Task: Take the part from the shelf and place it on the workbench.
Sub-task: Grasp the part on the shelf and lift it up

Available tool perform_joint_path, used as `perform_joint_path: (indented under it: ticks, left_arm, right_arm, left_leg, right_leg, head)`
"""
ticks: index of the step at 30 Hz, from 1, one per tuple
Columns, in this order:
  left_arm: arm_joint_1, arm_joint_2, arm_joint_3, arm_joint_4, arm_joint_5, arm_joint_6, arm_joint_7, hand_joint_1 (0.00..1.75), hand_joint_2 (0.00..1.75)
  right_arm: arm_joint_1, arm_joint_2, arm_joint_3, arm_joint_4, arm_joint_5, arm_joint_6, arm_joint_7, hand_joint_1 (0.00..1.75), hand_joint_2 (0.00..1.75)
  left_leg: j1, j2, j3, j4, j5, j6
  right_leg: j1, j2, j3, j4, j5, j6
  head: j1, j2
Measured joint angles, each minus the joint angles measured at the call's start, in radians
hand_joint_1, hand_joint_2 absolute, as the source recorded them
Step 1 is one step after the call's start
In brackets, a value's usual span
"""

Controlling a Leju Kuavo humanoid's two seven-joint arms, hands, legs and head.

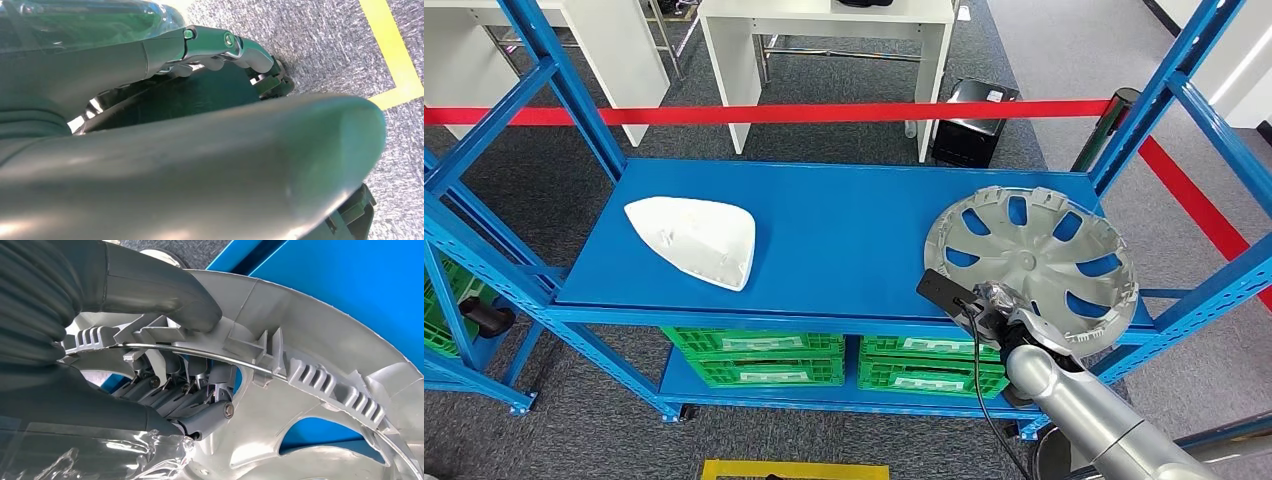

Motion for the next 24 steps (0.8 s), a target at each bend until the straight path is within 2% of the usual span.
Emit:
perform_joint_path:
  ticks: [13, 24]
  left_arm:
    - [0.004, 0.0, 0.001, 0.0, 0.003, 0.001, -0.009, 0.0, 0.0]
    - [0.015, 0.003, 0.013, 0.0, 0.026, 0.001, -0.035, 0.0, 0.0]
  right_arm:
    - [0.001, -0.013, -0.013, -0.005, -0.066, -0.117, 0.003, 1.75, 1.75]
    - [-0.045, -0.103, -0.06, -0.149, -0.159, -0.253, 0.016, 1.75, 1.75]
  left_leg:
    - [0.0, 0.0, -0.001, 0.0, 0.0, 0.0]
    - [-0.001, -0.002, -0.009, 0.0, 0.001, 0.001]
  right_leg:
    - [0.0, -0.001, -0.001, 0.0, 0.0, 0.0]
    - [-0.002, -0.004, -0.009, 0.0, 0.0, 0.0]
  head:
    - [0.0, 0.0]
    - [0.0, 0.0]
